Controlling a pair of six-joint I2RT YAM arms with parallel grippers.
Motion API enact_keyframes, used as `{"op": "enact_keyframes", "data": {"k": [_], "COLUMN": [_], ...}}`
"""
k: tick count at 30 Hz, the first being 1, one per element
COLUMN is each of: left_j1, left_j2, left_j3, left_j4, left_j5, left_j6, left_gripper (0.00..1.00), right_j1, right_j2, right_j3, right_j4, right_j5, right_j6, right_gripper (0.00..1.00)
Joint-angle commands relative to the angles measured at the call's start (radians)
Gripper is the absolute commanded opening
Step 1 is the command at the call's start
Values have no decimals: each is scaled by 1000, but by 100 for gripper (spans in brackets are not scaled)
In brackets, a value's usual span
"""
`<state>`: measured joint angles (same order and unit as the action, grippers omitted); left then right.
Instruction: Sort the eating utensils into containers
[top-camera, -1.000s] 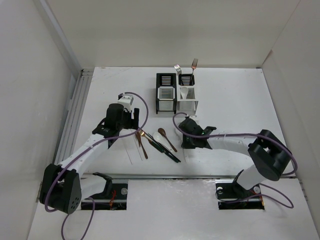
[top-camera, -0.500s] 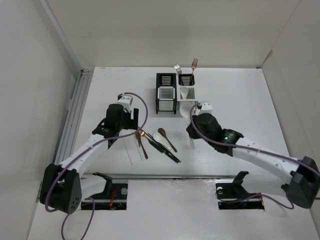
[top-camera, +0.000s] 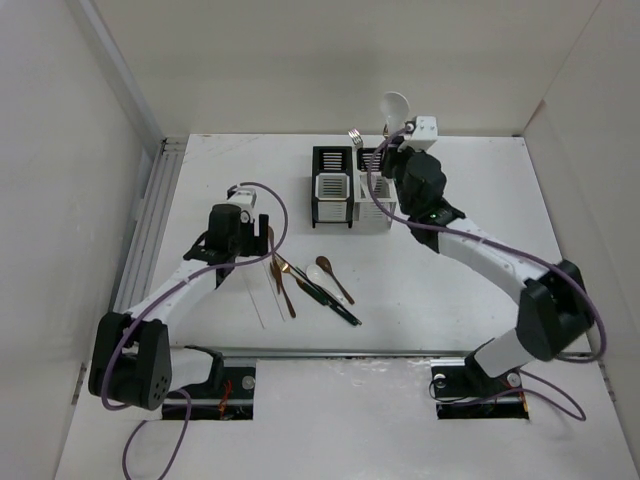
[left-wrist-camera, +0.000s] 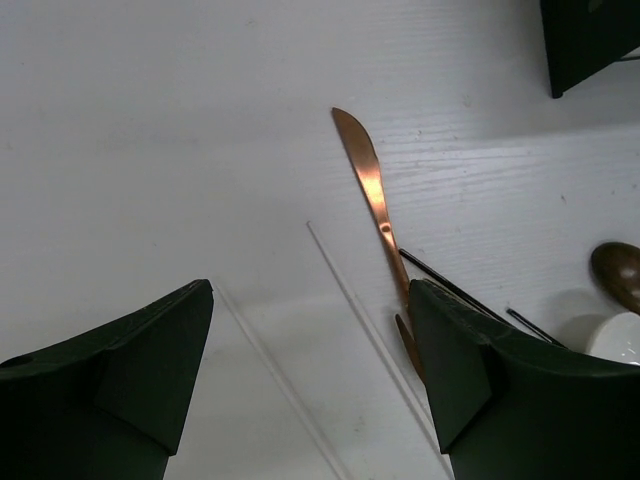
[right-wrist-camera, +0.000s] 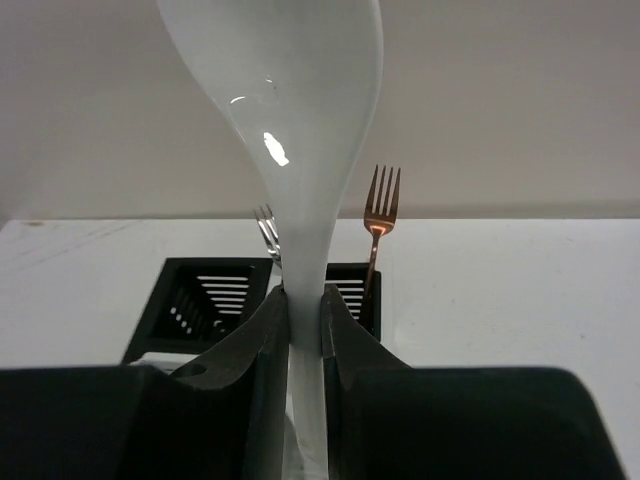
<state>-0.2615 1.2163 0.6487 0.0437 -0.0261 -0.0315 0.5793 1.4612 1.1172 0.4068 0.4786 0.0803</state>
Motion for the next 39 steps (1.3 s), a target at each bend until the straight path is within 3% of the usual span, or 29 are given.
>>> {"op": "enact_keyframes", "data": {"k": [1, 8, 14, 18, 28, 31, 32, 35, 39], "left_j1": [37, 87, 96, 96, 96, 96, 96, 96, 96], "left_j2": [26, 78, 120, 120, 129, 129, 118, 109, 100], "left_j3": [54, 86, 104, 123, 123, 123, 114, 114, 114], "left_j4": [27, 27, 47, 38, 8, -1, -1, -1, -59], "left_j5": [3, 12, 22, 22, 31, 40, 40, 40, 0], "left_j6": [-7, -7, -7, -18, -67, -67, -76, -76, -117], "left_gripper": [77, 77, 77, 77, 77, 77, 77, 77, 74], "right_j1": [-41, -84, -108, -108, -90, -90, -90, -90, -90], "right_j2": [103, 226, 316, 326, 326, 317, 308, 286, 235], "right_j3": [44, -16, -57, -128, -186, -186, -186, -195, -195], "right_j4": [335, 578, 578, 578, 537, 511, 510, 488, 445], "right_j5": [-106, -153, -153, -121, -89, -101, -101, -110, -77], "right_j6": [-54, -13, 36, 136, 190, 200, 200, 243, 300], "right_gripper": [0, 0, 0, 0, 0, 21, 37, 57, 71]}}
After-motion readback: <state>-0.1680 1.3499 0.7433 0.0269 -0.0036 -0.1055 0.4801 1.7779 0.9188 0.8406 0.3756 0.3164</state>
